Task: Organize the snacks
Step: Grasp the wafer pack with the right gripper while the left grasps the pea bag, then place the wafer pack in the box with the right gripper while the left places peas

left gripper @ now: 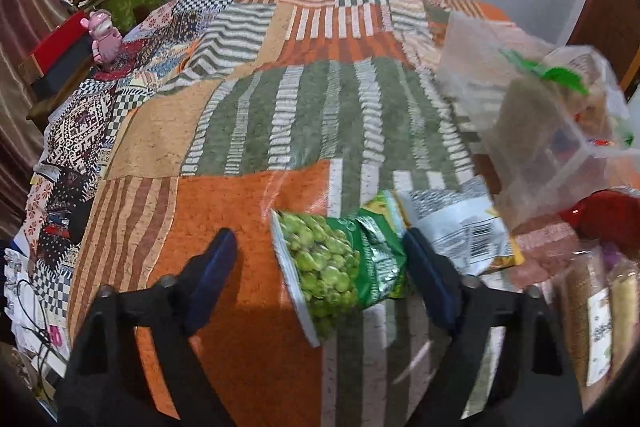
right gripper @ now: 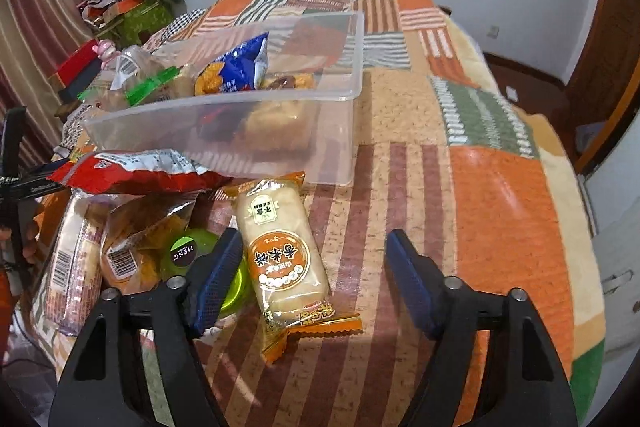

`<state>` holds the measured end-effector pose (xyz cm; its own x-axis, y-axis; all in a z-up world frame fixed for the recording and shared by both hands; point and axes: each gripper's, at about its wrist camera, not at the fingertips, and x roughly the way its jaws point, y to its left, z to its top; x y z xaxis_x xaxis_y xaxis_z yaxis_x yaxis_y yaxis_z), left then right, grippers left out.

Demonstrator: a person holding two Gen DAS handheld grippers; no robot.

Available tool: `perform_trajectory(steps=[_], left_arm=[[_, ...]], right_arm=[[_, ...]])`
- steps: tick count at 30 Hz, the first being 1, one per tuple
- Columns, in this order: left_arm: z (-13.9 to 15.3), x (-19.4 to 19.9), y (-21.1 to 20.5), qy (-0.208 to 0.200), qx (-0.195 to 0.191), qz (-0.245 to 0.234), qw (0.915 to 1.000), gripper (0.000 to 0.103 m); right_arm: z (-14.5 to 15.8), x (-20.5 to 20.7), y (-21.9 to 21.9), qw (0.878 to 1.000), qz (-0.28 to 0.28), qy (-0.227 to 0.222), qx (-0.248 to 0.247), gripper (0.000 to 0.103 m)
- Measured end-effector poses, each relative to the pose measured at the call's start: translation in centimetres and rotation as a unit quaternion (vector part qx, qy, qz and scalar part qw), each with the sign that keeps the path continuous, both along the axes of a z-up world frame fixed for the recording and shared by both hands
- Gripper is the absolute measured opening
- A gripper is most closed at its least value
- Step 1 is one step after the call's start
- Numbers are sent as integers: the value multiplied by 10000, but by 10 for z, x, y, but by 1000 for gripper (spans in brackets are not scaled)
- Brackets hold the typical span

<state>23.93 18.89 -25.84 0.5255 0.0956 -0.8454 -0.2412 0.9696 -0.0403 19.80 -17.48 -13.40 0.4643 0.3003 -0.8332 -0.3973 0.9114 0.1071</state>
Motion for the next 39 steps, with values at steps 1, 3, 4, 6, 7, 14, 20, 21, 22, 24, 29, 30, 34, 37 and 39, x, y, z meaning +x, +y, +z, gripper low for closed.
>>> perform_trajectory(steps=[1,3,4,6,7,14,20,21,22,24,29,30,34,37,39], left_arm=[[-3,1,1,28,-45,12,10000,72],[-5,2,3,31,-213,-20,9998,60],[-4,2,2,8,-223,-29,9997,54],[-2,0,-2,-25,-47,-40,10000,46],[-1,-1,-3,-33,11,-50,10000,45],[13,-14,-4,-125,-6,-39,9999,42],[47,-23,-14,-439,77,-158,9989,42],[54,-24,-18,-511,79,-199,9985,42],[61,-25,-21,-579,76,-239,9980,42],[75,-27,-30,-733,52,-346,9967,42],[102,-26,-54,-1017,-15,-626,9928,42],[107,-24,-59,-1060,-51,-704,9919,42],[116,-14,-76,-1124,-131,-902,9895,42],[120,-4,-87,-1133,-188,-1017,9882,42],[120,3,-94,-1127,-260,-1097,9872,42]], right_arm=[[-2,0,0,10000,49,60,-8,60],[-3,1,2,9999,106,104,-20,51],[-4,0,2,9998,146,138,-29,48],[-8,1,4,9995,206,238,-57,33],[-9,0,5,9994,222,250,-100,32],[1,-6,-2,10000,75,31,-2,32],[19,-12,-14,9997,-73,-202,108,32],[23,-13,-15,9996,-91,-243,131,32],[27,-14,-17,9994,-107,-289,153,32],[36,-19,-17,9989,-138,-407,196,32],[55,-19,-18,9971,-140,-667,325,32],[58,-19,-18,9968,-134,-703,343,32],[64,-12,-13,9958,-100,-827,387,32],[66,-5,-6,9951,-46,-901,405,32],[67,0,-3,9948,-12,-941,402,32]])
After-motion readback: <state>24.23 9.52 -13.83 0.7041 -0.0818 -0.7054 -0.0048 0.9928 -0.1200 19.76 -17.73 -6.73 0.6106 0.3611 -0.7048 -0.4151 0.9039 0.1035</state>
